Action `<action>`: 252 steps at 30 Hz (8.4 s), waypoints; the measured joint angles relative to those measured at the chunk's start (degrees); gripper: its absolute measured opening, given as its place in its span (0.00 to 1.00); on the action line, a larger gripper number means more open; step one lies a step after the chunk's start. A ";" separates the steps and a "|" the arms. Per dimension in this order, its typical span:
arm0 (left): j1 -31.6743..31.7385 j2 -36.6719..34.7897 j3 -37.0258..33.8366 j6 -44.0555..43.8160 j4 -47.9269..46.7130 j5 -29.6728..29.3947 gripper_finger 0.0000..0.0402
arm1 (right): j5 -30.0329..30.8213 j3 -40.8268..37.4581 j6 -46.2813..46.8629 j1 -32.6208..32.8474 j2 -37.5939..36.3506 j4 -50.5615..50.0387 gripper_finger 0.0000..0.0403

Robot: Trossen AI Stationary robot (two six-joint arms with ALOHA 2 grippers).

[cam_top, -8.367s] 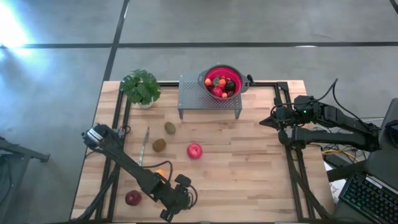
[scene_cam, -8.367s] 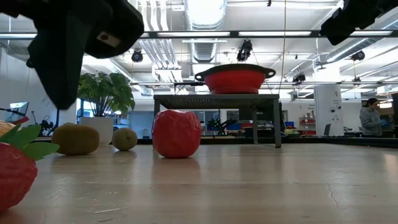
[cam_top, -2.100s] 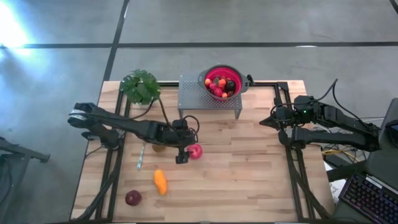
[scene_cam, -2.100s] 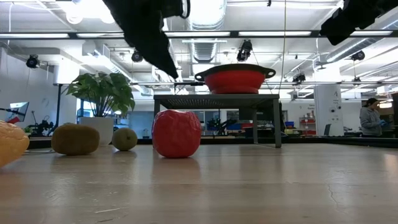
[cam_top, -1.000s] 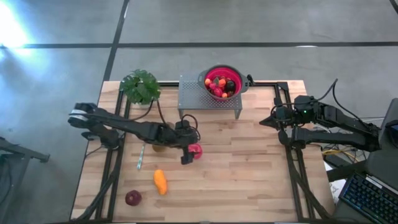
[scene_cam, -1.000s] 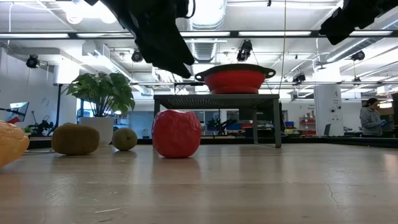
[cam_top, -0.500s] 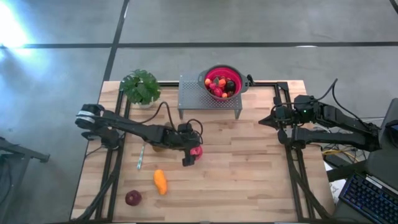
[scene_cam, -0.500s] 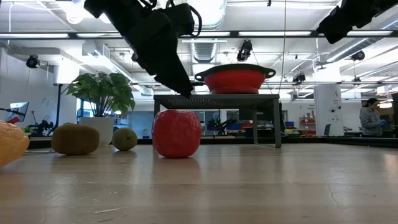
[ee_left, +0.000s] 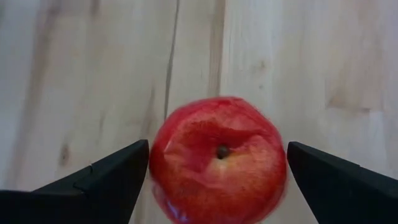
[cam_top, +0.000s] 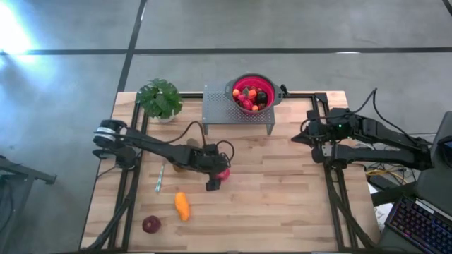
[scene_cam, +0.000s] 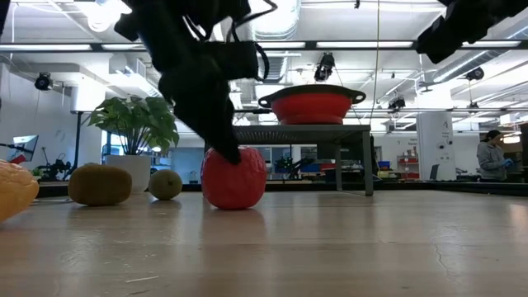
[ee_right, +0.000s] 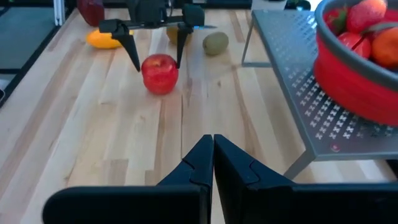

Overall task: Pick & Place Fruit
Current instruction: Put the apple into the strainer bowl on the shelf

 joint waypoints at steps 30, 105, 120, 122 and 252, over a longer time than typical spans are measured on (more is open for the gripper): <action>-0.53 3.11 -0.05 -6.04 2.38 -0.66 0.86 | -6.19 -10.57 2.26 2.41 5.33 22.45 0.02; 4.52 -1.13 4.20 -18.33 55.99 2.84 0.85 | 56.81 1.71 -23.82 40.30 33.30 55.01 0.98; 4.66 -1.13 4.17 -18.38 55.97 1.84 0.89 | 50.56 1.69 -22.52 36.26 33.30 55.21 0.98; 4.69 -1.13 4.15 -18.30 55.97 1.80 0.91 | 50.55 1.71 -22.50 36.22 33.30 55.21 0.98; -0.62 -8.52 3.89 -2.54 47.93 8.93 0.97 | 29.85 40.16 -16.20 -16.25 56.42 1.40 0.99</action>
